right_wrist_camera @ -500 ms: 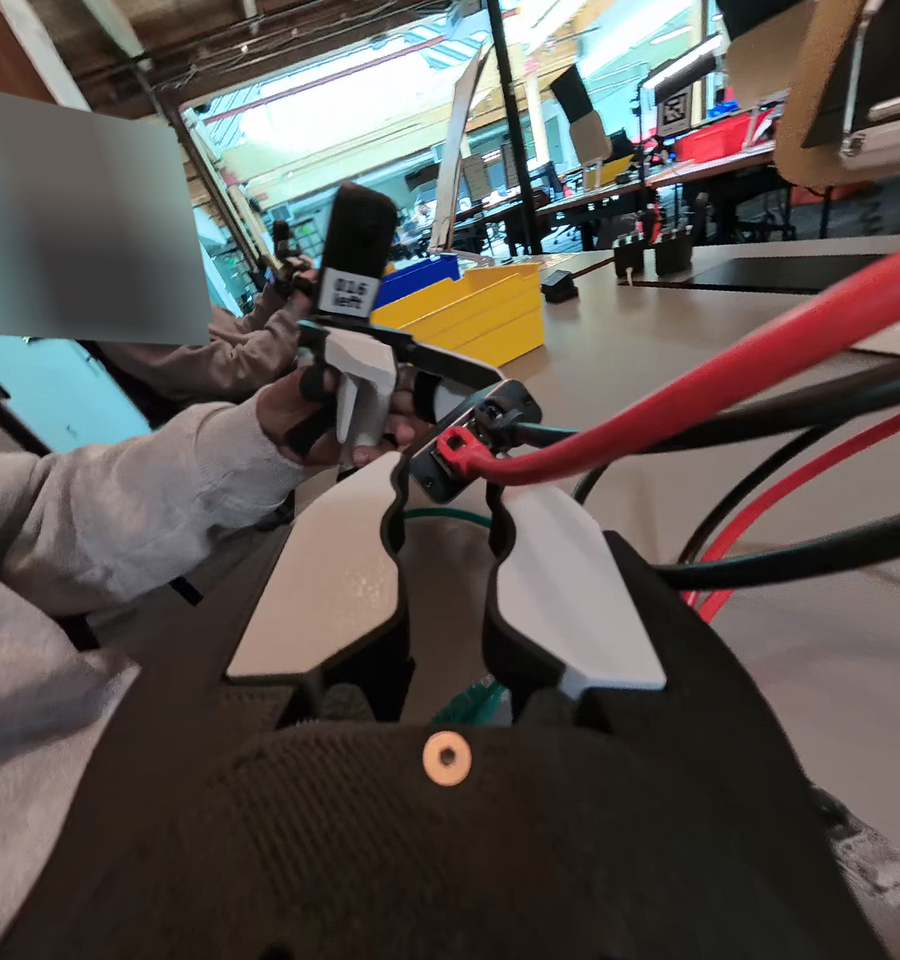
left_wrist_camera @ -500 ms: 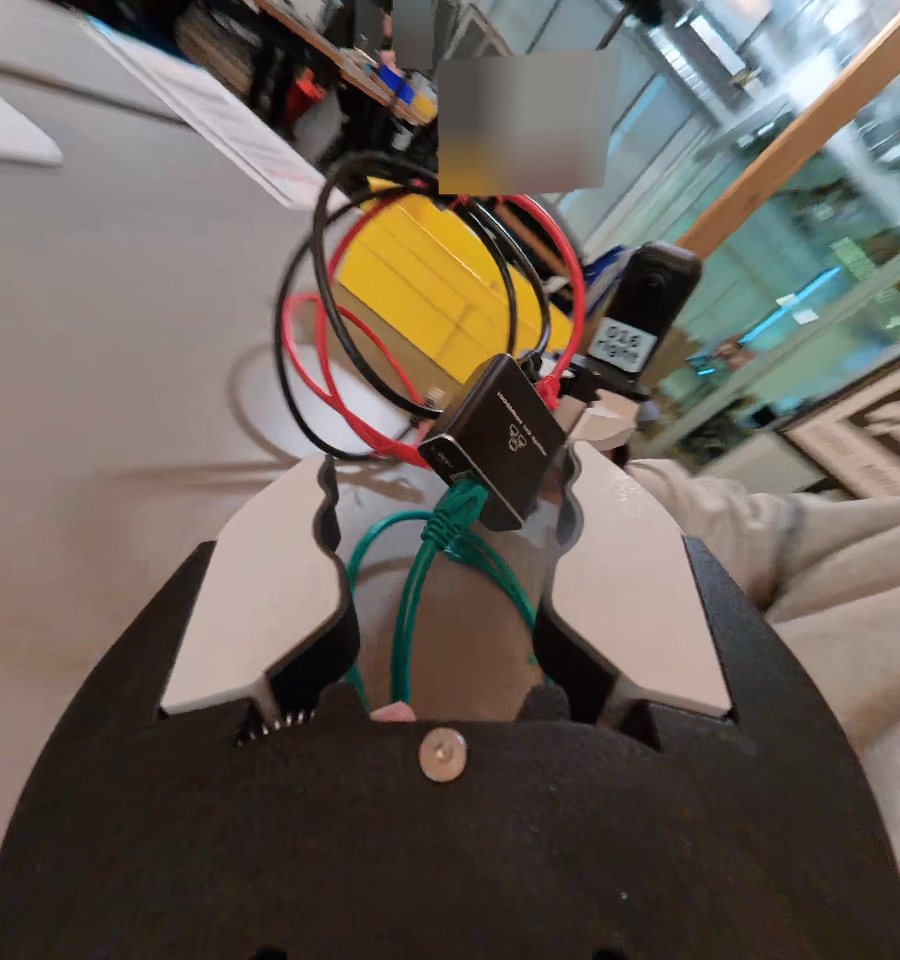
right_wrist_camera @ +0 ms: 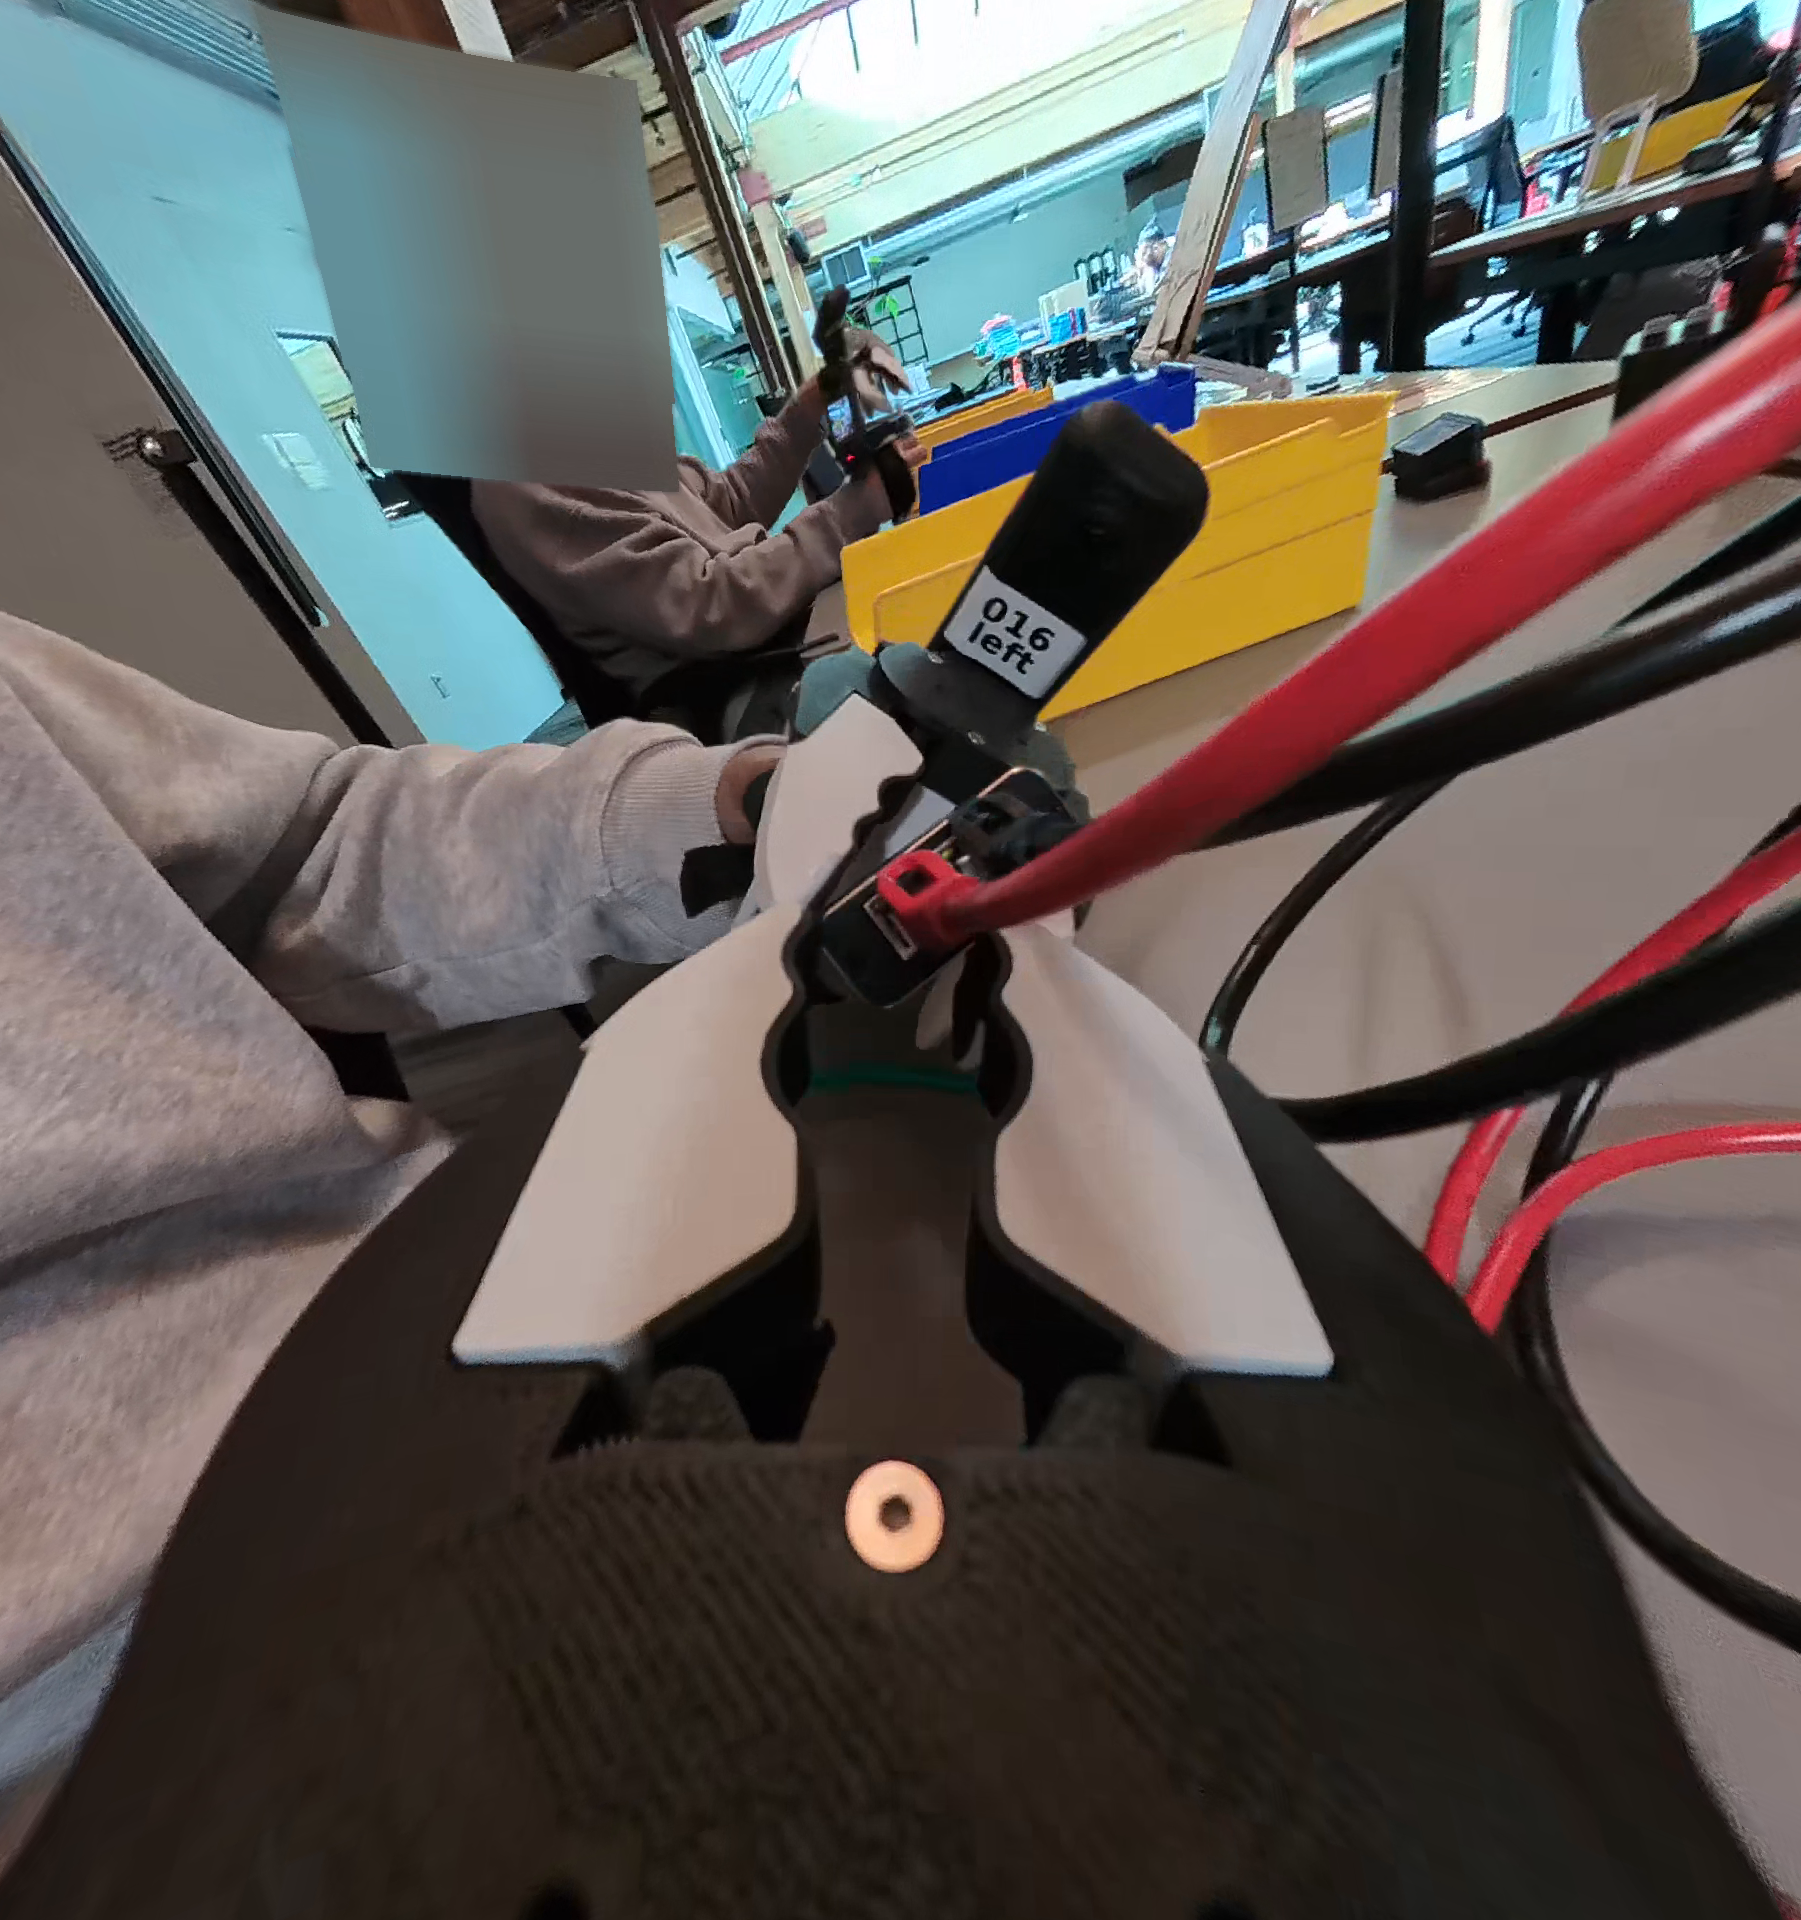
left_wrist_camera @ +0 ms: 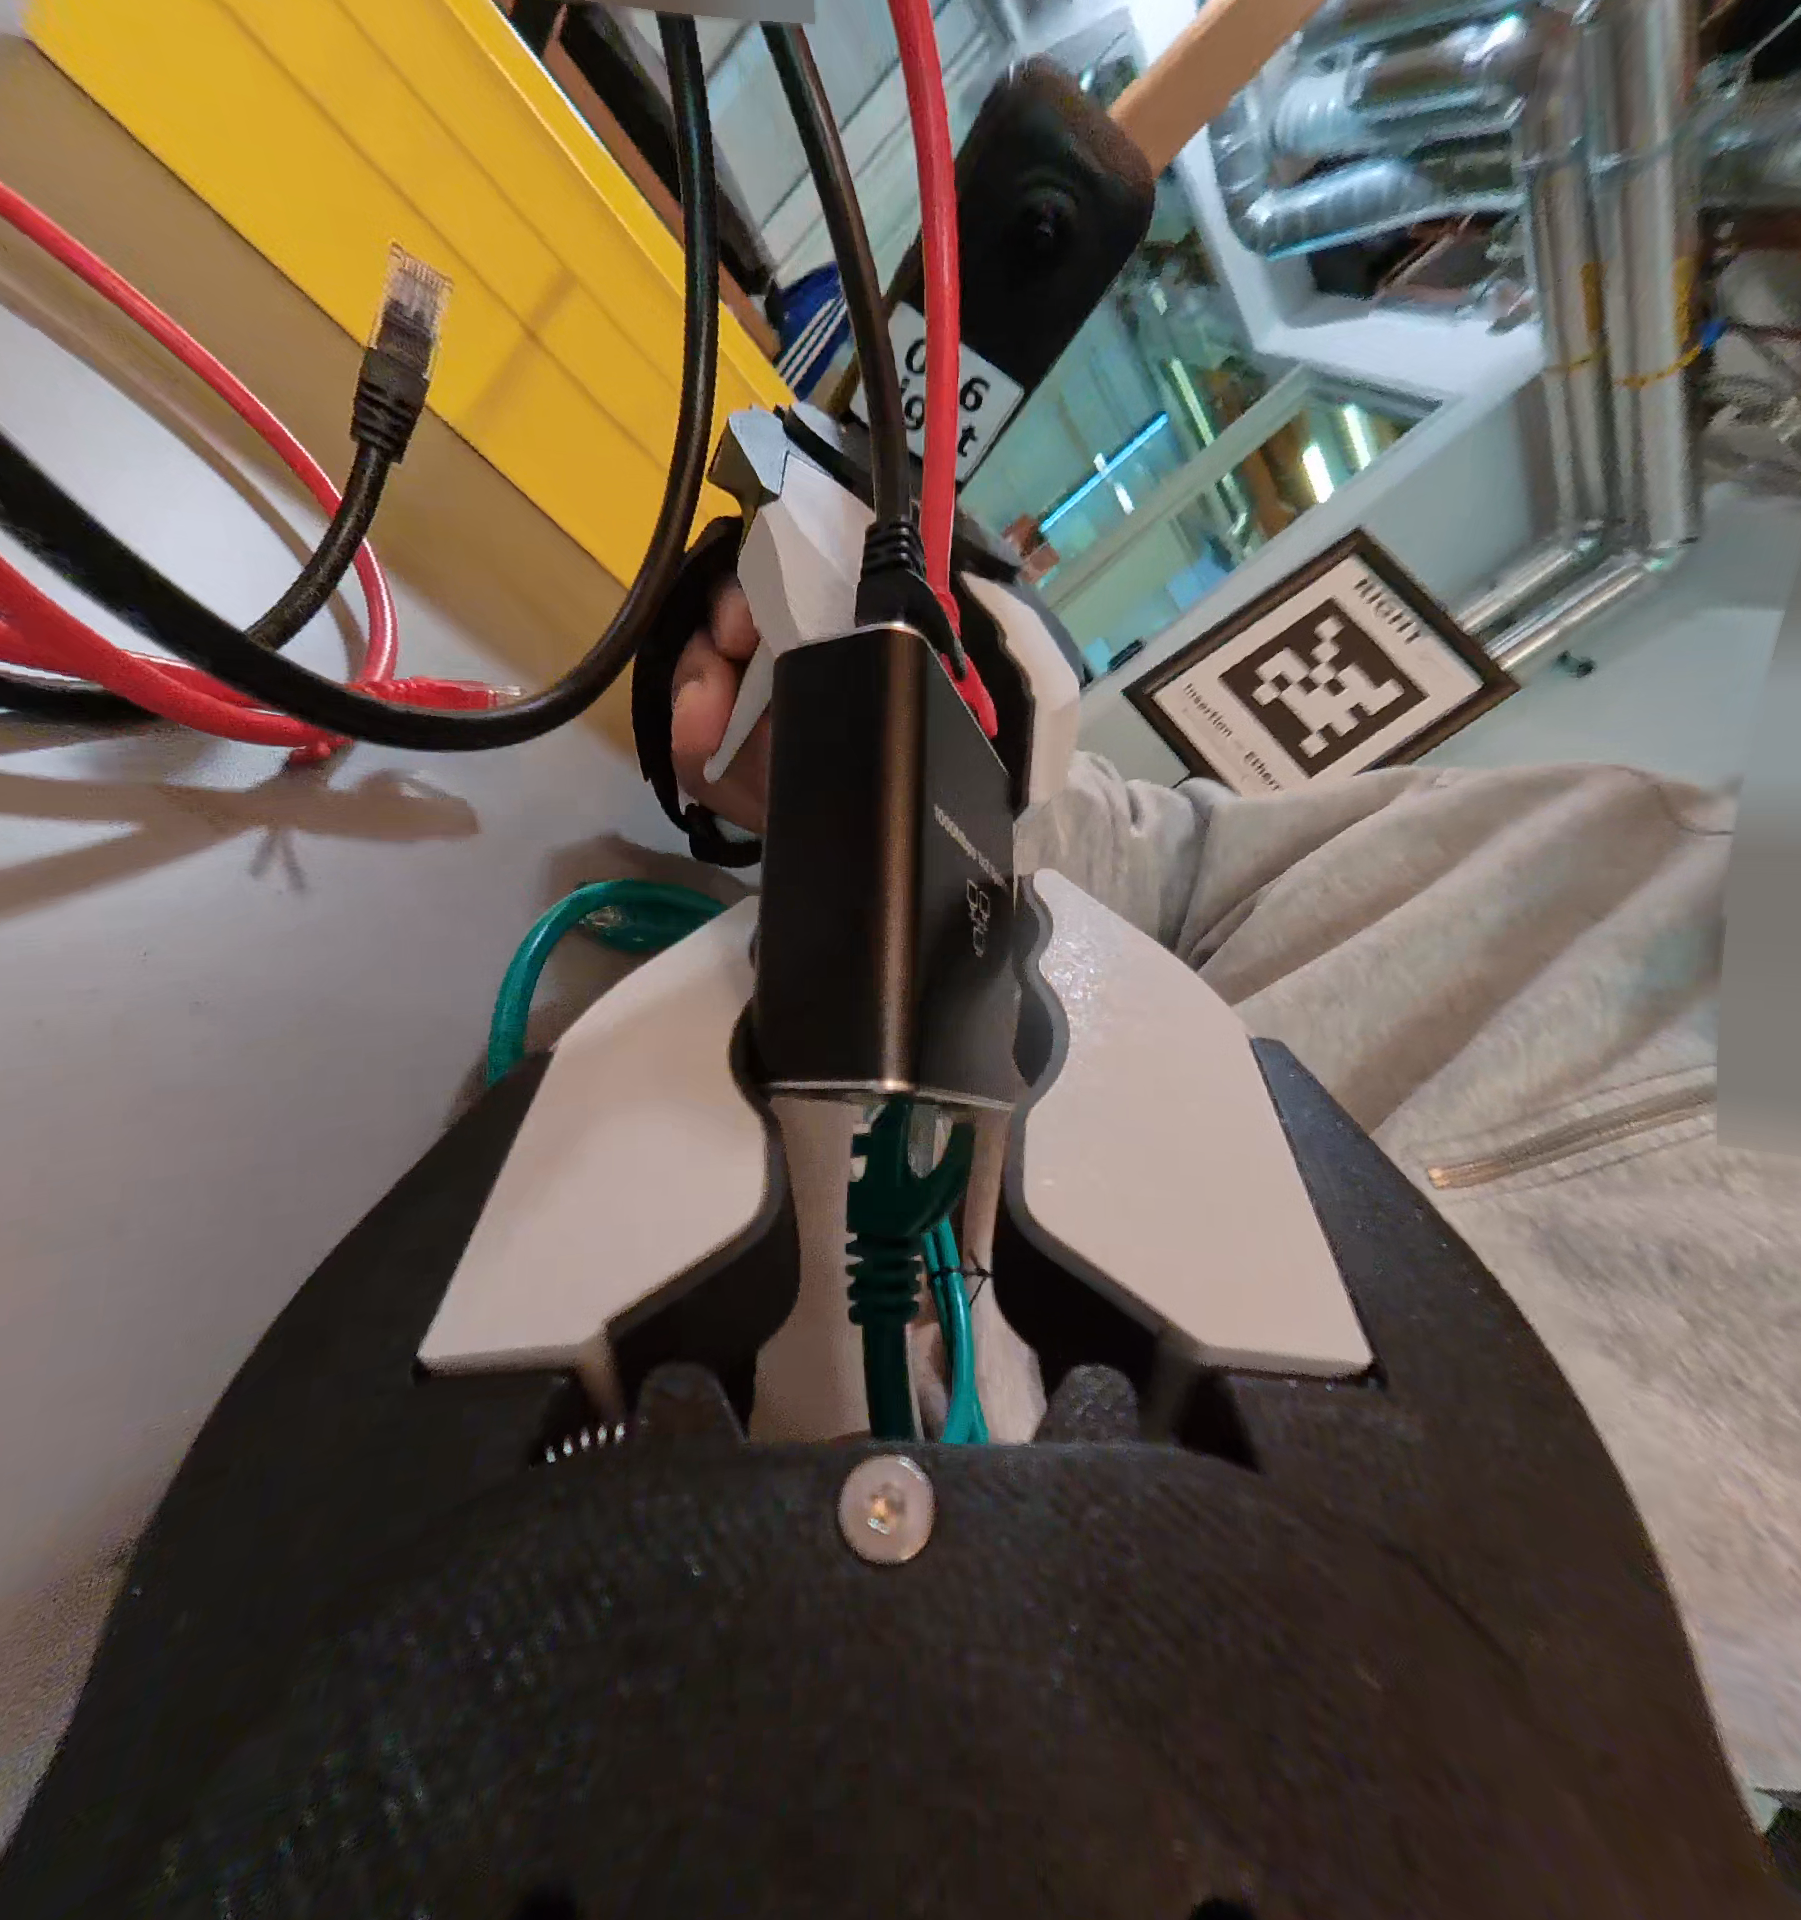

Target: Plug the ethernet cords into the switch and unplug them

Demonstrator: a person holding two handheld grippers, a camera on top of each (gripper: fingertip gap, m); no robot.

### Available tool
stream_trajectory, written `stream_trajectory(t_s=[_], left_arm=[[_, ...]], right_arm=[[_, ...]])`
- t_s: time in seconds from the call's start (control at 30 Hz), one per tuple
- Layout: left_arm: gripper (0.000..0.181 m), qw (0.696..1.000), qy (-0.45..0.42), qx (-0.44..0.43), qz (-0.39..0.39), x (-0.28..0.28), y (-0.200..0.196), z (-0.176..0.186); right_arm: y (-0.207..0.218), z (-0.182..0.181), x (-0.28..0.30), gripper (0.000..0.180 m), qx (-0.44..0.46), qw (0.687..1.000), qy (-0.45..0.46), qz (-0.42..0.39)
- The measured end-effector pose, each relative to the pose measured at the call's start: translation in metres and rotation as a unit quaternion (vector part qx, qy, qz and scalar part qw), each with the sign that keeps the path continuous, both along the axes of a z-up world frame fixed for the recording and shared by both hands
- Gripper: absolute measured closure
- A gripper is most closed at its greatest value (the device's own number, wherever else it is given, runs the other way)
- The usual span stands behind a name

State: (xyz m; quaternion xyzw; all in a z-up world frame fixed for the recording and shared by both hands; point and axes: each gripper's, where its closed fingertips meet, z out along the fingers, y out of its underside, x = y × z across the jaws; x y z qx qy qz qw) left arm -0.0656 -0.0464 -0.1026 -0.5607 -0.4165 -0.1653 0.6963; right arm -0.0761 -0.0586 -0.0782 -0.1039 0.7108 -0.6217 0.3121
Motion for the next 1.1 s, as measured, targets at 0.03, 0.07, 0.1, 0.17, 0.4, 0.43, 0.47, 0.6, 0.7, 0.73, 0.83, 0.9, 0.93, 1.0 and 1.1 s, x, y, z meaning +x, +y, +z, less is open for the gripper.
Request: stream_trajectory(t_s=[0.03,0.07,0.1,0.17,0.4,0.43,0.47,0.6,0.7,0.73,0.83,0.9,0.93,1.0,1.1], left_arm=[[0.139,1.0,-0.002,0.009,0.006,-0.002,-0.003,-0.001],[0.144,1.0,-0.002,0.012,0.017,-0.004,-0.006,-0.001],[0.149,0.999,0.001,0.014,0.034,-0.008,-0.012,-0.001],[0.15,0.997,0.003,0.014,0.078,-0.017,-0.025,-0.003],[0.151,0.992,0.006,0.009,0.126,-0.024,-0.036,-0.006],[0.151,0.992,0.005,0.003,0.127,-0.024,-0.035,-0.007],[0.151,0.992,0.005,-0.001,0.124,-0.024,-0.034,-0.007],[0.151,0.993,0.002,-0.01,0.118,-0.024,-0.027,-0.009],[0.151,0.993,-0.001,-0.024,0.116,-0.024,-0.023,-0.012],[0.151,0.993,-0.001,-0.028,0.115,-0.024,-0.023,-0.012],[0.151,0.993,-0.001,-0.033,0.117,-0.025,-0.022,-0.013],[0.151,0.992,-0.002,-0.034,0.118,-0.025,-0.022,-0.014],[0.151,0.992,-0.002,-0.034,0.12,-0.025,-0.023,-0.014],[0.151,0.992,-0.001,-0.034,0.124,-0.025,-0.024,-0.013],[0.152,0.991,0.0,-0.038,0.132,-0.026,-0.025,-0.014]], right_arm=[[-0.002,-0.001,-0.002,0.151,0.005,1.0,-0.002,-0.009],[-0.004,-0.004,-0.006,0.151,0.015,1.0,-0.005,-0.025],[-0.007,-0.009,-0.011,0.15,0.026,0.999,-0.007,-0.045],[-0.012,-0.015,-0.025,0.151,0.043,0.995,-0.016,-0.089],[-0.012,-0.011,-0.062,0.146,0.044,0.973,-0.152,-0.166],[-0.012,-0.011,-0.064,0.145,0.046,0.97,-0.17,-0.169],[-0.012,-0.012,-0.065,0.145,0.048,0.967,-0.183,-0.172],[-0.016,-0.018,-0.055,0.145,0.065,0.965,-0.195,-0.164],[-0.018,-0.019,-0.046,0.146,0.07,0.968,-0.187,-0.154],[-0.018,-0.02,-0.044,0.147,0.071,0.968,-0.185,-0.154],[-0.017,-0.022,-0.044,0.15,0.078,0.966,-0.19,-0.157],[-0.016,-0.024,-0.047,0.153,0.082,0.964,-0.196,-0.16],[-0.015,-0.024,-0.049,0.154,0.084,0.963,-0.197,-0.163],[-0.013,-0.025,-0.054,0.156,0.087,0.962,-0.194,-0.171],[-0.009,-0.028,-0.06,0.156,0.095,0.964,-0.168,-0.184]])
